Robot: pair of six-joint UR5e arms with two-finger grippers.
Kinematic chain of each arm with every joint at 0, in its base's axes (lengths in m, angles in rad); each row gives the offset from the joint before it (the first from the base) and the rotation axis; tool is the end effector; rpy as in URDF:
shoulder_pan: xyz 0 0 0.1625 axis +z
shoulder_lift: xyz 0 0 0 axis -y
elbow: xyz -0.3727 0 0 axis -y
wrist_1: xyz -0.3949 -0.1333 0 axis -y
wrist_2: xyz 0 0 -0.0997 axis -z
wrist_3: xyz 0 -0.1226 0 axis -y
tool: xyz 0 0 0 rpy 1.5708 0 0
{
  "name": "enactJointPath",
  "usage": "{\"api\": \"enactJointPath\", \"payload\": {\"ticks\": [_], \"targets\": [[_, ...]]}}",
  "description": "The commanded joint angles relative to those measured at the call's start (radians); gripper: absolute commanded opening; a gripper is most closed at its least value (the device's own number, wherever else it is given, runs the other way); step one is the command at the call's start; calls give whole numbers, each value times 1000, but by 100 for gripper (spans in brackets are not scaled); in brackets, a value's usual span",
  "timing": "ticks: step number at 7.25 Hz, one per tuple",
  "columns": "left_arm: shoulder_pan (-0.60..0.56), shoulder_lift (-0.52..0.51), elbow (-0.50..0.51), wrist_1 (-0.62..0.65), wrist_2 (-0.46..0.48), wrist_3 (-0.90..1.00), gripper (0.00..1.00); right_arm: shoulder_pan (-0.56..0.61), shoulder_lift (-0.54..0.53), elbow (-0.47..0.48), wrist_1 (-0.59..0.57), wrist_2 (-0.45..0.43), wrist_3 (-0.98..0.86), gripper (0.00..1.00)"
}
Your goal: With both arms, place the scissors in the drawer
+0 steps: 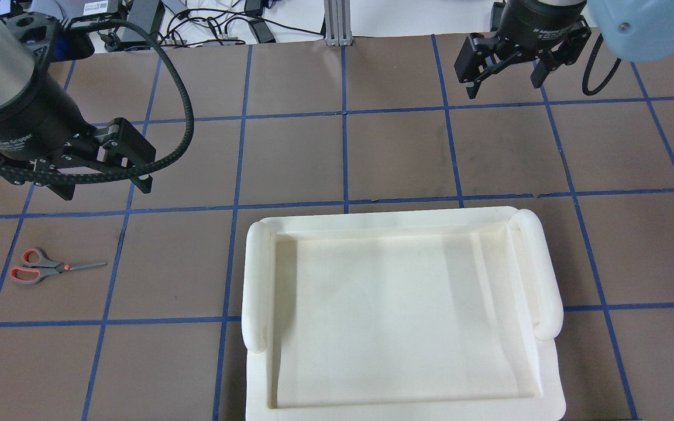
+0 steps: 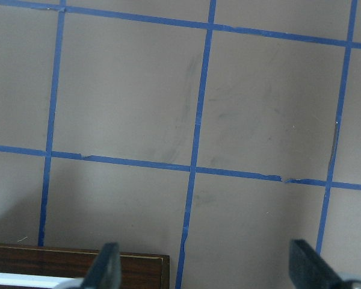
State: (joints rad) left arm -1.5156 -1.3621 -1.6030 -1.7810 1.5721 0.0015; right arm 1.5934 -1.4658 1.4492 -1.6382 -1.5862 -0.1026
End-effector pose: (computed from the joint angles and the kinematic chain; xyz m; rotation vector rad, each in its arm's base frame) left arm -0.1105 -0.4138 0.4706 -0.0843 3.1397 0.0530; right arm 0.1437 -0.5404 0.4259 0.1942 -3.1141 0.1301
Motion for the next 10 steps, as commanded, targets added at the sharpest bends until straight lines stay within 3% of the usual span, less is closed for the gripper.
{"api": "enactJointPath", "payload": {"ticks": [1, 4, 5, 8, 10], "targets": [[0, 0, 0, 0, 0, 0, 100, -3, 4, 5, -2, 2, 0, 100], [0, 0, 0, 0, 0, 0, 100, 13, 25, -6, -17, 20, -15, 100], [0, 0, 0, 0, 0, 0, 100, 22, 38, -6, -61, 135, -41, 100], [23, -6, -17, -20, 2, 73, 100, 158, 172, -53, -138, 43, -106, 100], [150, -12, -135, 20, 11, 243, 98, 229, 226, -56, -221, 31, -240, 100]]}}
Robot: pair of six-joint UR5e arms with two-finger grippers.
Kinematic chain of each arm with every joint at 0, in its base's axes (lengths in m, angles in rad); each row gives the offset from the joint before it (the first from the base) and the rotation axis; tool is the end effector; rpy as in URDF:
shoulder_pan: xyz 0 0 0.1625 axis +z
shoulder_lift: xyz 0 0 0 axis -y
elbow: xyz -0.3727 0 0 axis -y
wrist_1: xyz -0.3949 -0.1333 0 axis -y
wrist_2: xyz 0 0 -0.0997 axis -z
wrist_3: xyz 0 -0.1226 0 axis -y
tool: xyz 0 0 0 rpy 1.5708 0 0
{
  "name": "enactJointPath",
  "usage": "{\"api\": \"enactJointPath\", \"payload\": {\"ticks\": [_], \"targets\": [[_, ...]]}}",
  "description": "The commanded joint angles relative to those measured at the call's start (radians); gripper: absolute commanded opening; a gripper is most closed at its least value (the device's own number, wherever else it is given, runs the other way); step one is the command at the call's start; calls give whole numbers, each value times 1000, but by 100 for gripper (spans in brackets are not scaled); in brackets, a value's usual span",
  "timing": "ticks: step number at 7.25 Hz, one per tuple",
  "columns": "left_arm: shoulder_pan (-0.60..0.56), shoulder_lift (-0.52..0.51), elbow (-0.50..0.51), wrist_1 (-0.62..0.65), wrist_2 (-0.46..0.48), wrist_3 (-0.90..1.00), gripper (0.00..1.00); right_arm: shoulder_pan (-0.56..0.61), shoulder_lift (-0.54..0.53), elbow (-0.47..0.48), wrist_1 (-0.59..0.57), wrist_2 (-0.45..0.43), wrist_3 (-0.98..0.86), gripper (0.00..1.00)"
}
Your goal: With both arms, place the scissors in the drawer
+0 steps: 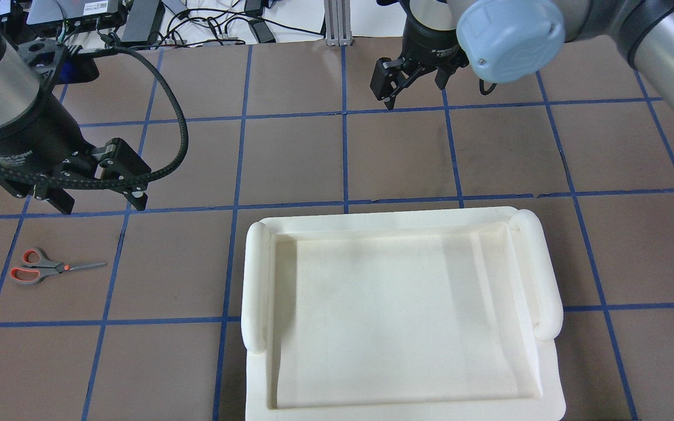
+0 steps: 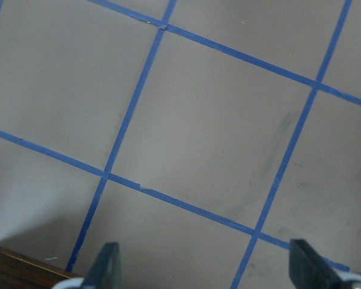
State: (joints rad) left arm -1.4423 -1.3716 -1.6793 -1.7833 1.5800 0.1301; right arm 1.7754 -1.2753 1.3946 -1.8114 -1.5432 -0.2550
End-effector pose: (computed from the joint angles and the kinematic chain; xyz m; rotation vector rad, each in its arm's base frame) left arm -0.0794 -0.4172 0.4298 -0.0034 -3.1292 -0.1911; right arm 0.2587 -0.5738 0.3625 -0.7112 3.0289 -0.1900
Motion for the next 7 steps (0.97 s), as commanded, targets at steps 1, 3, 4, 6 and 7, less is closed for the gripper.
{"api": "enactJointPath", "payload": {"ticks": [1, 3, 4, 6, 7], "targets": [[162, -10, -74, 21, 5, 316, 98, 70, 48, 4, -49, -56, -117, 100], [371, -23, -146, 33, 6, 664, 99, 90, 45, 36, -48, -71, -78, 100], [446, -56, -170, 98, 6, 933, 99, 93, 42, 50, -48, -63, -79, 100], [532, -116, -174, 163, 122, 1341, 100, 108, 18, 84, -23, -95, -216, 100], [533, -159, -175, 247, 240, 1482, 100, 117, 16, 89, -22, -150, -243, 100]]}}
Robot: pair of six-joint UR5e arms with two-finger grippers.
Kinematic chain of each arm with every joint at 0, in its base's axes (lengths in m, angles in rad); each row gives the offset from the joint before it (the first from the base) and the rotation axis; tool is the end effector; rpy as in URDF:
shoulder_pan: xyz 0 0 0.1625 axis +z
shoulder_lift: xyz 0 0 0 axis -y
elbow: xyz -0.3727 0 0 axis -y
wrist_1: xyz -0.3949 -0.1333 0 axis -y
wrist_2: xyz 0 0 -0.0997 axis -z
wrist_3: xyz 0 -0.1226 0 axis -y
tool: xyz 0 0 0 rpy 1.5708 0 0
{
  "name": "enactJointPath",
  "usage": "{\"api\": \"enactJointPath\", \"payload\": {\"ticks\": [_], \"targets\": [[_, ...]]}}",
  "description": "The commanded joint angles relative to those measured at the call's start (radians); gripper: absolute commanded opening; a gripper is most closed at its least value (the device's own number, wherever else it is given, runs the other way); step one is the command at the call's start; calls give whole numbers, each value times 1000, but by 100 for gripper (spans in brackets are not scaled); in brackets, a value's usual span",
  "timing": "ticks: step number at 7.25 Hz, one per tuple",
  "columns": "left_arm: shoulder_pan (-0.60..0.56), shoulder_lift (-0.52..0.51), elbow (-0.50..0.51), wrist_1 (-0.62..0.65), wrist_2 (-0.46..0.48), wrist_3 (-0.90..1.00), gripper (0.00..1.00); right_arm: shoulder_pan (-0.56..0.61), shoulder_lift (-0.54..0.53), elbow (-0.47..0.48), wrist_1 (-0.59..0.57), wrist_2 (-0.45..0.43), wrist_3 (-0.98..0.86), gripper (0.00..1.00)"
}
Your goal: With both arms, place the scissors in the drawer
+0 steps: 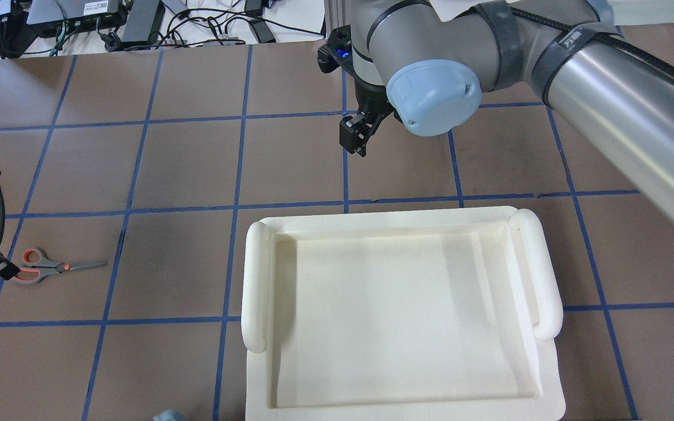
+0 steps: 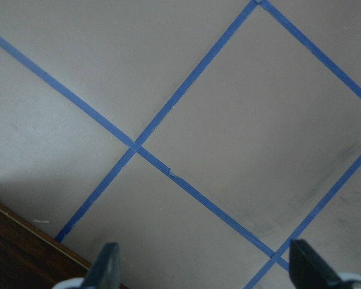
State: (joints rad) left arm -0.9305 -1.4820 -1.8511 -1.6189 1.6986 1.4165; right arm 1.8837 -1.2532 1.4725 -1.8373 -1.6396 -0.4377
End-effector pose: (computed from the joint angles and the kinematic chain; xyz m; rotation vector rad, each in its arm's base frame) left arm 0.1581 -0.4092 0.3168 -1.1498 -2.7517 -0.3487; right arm 0.3057 -0.5393 0.3132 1.1227 -2.8566 0.0657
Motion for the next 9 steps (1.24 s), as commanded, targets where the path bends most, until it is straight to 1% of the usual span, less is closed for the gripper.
{"api": "enactJointPath", "payload": {"ticks": [1, 2, 3, 4, 5, 6, 7, 8, 9], "targets": [[30, -84, -3, 146, 130, 357, 100, 17, -20, 20, 13, -84, -166, 100], [32, -121, -8, 204, 131, 471, 100, 17, -35, 26, 15, -94, -230, 100], [32, -145, -20, 274, 131, 552, 100, 17, -49, 28, 27, -65, -239, 100], [32, -182, -43, 404, 124, 643, 100, 9, -51, 28, 27, 2, -260, 100], [33, -214, -74, 506, 103, 689, 100, 8, -49, 32, 33, 6, -380, 100], [36, -225, -112, 589, 57, 717, 99, 3, -42, 41, 33, 10, -474, 100], [38, -240, -152, 682, 50, 723, 99, 0, -41, 49, 23, 11, -562, 100], [38, -251, -201, 761, 49, 745, 99, 2, -48, 61, 36, 30, -567, 100], [41, -260, -232, 833, 33, 818, 99, -3, -54, 81, 35, 74, -566, 100]]}}
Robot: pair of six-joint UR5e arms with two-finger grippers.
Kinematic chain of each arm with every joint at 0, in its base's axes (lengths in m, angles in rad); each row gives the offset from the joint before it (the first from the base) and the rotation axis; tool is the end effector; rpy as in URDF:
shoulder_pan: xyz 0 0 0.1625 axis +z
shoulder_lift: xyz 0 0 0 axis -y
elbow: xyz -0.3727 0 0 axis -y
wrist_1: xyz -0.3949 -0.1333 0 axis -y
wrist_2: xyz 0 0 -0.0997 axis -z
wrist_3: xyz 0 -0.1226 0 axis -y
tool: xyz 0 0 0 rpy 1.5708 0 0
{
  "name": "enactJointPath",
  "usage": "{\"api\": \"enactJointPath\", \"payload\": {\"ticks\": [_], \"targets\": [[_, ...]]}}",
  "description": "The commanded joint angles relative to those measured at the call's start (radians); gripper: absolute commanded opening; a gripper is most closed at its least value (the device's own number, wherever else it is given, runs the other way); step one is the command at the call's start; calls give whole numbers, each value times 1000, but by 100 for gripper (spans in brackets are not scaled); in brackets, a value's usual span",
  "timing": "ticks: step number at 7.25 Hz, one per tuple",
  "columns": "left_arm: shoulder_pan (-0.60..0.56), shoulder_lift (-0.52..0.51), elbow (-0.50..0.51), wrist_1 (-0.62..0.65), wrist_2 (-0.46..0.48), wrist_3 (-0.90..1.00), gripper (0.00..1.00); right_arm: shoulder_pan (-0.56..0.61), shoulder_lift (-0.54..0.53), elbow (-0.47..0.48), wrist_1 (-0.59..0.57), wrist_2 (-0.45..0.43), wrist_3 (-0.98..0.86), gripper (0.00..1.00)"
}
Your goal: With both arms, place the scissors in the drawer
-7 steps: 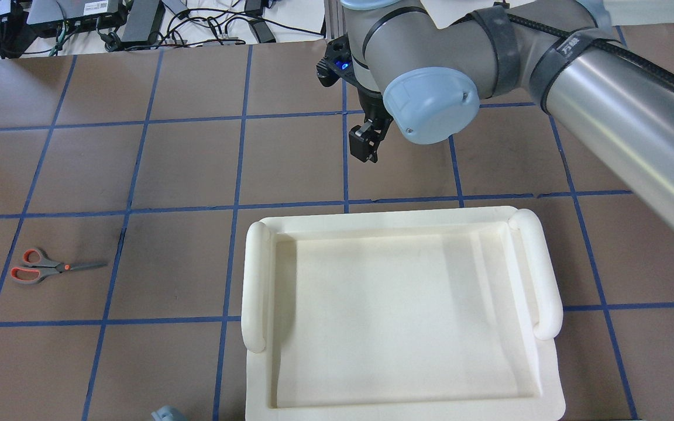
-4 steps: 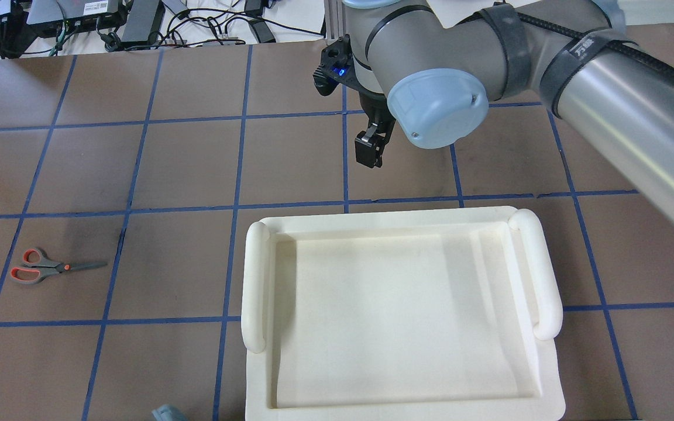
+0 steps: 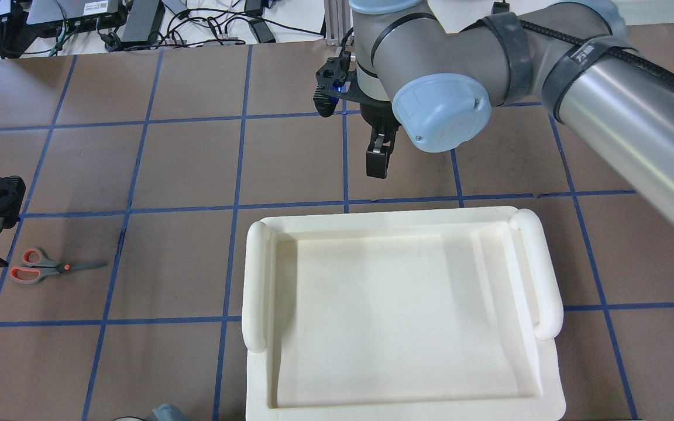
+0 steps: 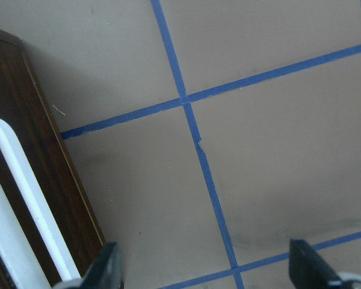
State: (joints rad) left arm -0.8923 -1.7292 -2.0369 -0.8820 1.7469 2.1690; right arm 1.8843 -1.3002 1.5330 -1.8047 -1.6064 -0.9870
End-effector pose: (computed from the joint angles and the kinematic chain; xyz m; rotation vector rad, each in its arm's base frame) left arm 0.2182 -0.4489 0.1856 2.0567 2.2415 0.2513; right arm 0.3027 -0.5155 0.3081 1.8813 -2.4734 -0.0167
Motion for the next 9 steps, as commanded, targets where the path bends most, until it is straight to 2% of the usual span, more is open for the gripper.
{"api": "enactJointPath", "payload": {"ticks": [1, 2, 3, 4, 5, 6, 7, 9], "targets": [[34, -30, -52, 107, -77, 112, 99, -2, -7, 25, 11, 43, -12, 100], [65, -56, -52, 106, -101, 117, 99, -2, -7, 30, 40, 65, -27, 100], [67, -69, -31, 106, -93, 100, 100, -2, -5, 30, 71, 148, -63, 100], [66, -88, 27, 75, -99, 74, 100, -2, -1, 30, 86, 161, -99, 100], [65, -107, 85, -17, -98, 1, 100, -2, 18, 16, 81, 148, -161, 100], [58, -122, 95, -56, -101, 3, 100, -2, 28, 13, 169, 122, -176, 100], [55, -122, 75, -60, -102, 78, 100, -2, 35, 13, 206, 120, -176, 100], [46, -98, 15, -37, -95, 92, 99, -5, 64, 7, 194, 126, -196, 100]]}}
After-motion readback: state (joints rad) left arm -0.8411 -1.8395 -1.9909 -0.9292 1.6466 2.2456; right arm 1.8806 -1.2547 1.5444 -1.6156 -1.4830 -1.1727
